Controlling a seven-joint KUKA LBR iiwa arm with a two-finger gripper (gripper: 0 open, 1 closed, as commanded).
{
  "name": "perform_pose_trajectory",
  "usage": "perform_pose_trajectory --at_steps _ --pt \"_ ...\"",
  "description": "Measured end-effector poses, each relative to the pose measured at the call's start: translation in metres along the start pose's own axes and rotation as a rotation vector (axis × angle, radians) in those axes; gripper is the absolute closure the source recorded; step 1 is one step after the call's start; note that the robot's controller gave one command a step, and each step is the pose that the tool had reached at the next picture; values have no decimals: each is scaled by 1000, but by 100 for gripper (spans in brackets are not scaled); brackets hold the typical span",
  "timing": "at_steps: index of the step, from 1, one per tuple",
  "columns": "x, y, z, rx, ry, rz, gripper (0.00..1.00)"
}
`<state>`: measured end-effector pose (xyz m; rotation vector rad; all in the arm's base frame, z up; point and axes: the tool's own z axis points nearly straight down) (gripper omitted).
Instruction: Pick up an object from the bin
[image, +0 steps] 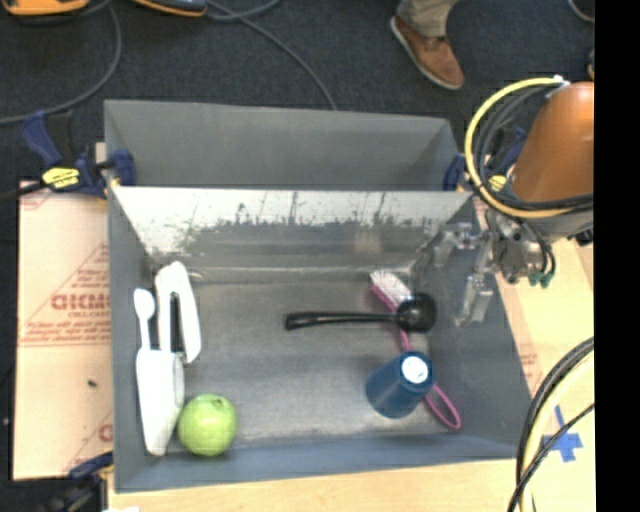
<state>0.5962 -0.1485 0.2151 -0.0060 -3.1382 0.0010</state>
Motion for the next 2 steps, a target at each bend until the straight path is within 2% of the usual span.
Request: perform_pose_trajectory --at_steps 1,2 --pt "-1 1 -5 2 -8 -4 0" --pt "-12 42 65 2 -9 -111 0"
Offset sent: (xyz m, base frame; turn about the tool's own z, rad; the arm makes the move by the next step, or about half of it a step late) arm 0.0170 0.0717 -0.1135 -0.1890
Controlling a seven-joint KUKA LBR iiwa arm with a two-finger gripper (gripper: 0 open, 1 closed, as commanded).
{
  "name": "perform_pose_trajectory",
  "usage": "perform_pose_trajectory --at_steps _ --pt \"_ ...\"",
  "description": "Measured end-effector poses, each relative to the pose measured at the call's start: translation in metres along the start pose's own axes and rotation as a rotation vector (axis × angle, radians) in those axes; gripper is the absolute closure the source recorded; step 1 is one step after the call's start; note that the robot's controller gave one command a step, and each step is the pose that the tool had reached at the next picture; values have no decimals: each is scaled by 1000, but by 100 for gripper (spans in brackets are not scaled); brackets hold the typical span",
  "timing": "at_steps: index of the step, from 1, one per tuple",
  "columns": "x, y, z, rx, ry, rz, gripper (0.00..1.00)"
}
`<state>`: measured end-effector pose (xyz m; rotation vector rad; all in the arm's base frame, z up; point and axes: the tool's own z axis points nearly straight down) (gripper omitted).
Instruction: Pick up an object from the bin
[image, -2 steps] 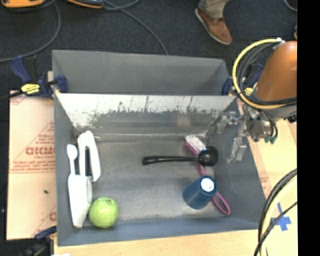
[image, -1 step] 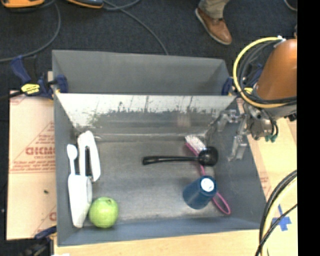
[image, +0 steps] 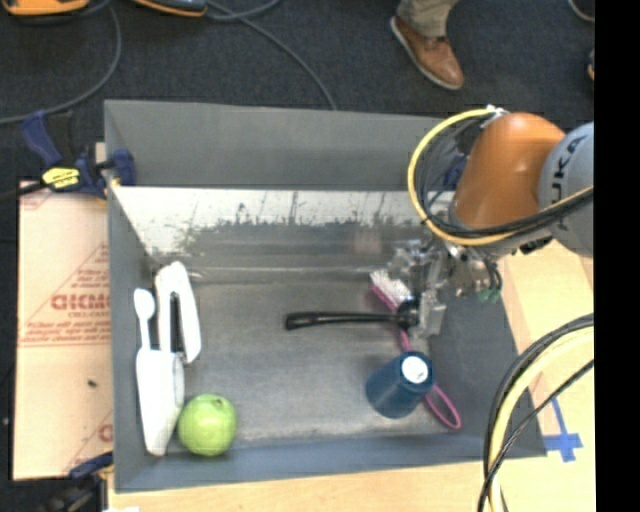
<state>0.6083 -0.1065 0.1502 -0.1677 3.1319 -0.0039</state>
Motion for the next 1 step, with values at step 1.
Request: perform_pose_trajectory --at_steps 1 --pt "29 55 83 -1 2 -130 0"
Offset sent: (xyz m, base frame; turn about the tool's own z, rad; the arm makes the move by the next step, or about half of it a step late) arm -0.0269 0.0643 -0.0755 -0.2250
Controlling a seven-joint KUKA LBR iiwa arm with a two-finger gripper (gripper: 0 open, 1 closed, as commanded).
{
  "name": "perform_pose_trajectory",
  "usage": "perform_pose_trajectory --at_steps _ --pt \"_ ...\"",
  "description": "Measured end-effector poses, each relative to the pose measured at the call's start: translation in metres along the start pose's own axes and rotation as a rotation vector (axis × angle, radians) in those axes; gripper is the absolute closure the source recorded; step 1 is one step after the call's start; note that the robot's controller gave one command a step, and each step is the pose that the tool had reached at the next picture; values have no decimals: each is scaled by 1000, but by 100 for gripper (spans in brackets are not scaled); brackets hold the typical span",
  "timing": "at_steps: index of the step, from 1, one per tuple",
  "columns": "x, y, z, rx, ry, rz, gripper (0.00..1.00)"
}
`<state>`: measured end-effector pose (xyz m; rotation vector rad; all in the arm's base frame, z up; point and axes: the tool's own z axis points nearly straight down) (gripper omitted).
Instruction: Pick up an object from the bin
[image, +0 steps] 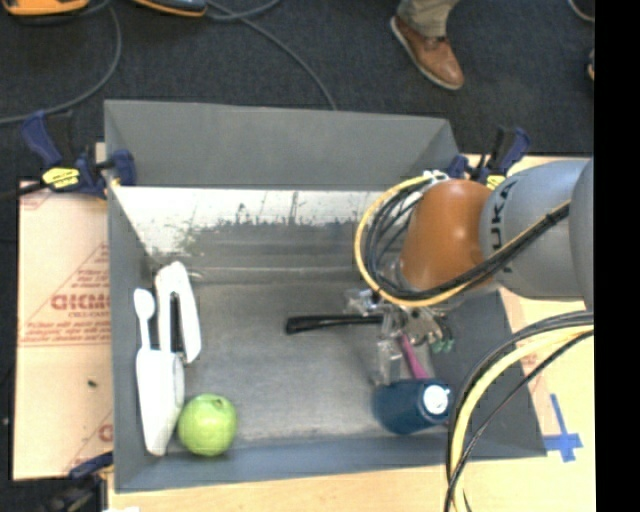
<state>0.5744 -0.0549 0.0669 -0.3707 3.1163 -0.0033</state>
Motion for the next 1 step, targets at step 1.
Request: perform_pose_trajectory --at_steps 1 --pt "-11 9 -8 4 -7 -94 100"
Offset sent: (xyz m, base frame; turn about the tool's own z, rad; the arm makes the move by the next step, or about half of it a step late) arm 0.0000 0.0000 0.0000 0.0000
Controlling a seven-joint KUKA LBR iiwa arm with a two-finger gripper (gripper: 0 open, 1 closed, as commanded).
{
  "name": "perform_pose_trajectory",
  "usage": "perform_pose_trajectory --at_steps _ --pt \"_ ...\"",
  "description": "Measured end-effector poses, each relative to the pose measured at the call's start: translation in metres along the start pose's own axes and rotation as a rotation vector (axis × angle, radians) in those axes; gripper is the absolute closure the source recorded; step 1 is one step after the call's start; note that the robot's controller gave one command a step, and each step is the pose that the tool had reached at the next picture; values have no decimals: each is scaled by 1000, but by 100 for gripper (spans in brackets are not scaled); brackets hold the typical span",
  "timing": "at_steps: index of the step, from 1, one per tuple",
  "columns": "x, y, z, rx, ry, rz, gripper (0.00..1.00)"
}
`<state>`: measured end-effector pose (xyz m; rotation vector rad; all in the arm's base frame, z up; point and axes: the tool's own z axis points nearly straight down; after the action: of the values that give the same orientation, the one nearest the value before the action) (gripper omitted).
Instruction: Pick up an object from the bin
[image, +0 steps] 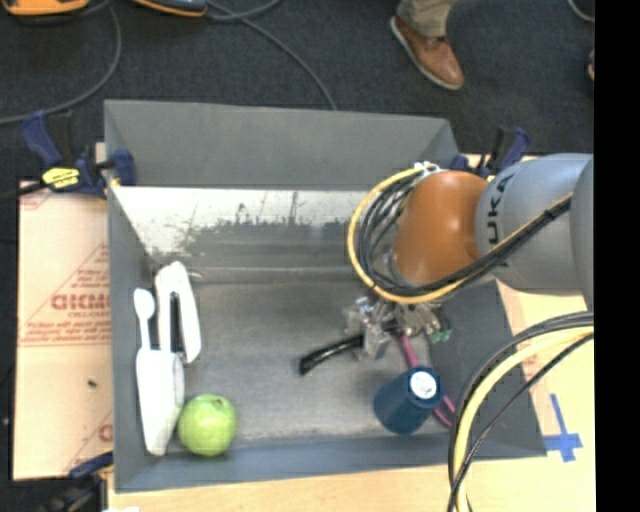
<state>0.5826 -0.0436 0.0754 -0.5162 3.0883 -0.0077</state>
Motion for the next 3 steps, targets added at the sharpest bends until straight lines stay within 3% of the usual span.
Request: perform_pose_trajectory --at_steps 1,2,3 --pt "0 0 0 0 0 -1 100" --pt "10 -6 -77 -1 2 -34 100" --pt "0 -17 -21 3 -9 -30 100"
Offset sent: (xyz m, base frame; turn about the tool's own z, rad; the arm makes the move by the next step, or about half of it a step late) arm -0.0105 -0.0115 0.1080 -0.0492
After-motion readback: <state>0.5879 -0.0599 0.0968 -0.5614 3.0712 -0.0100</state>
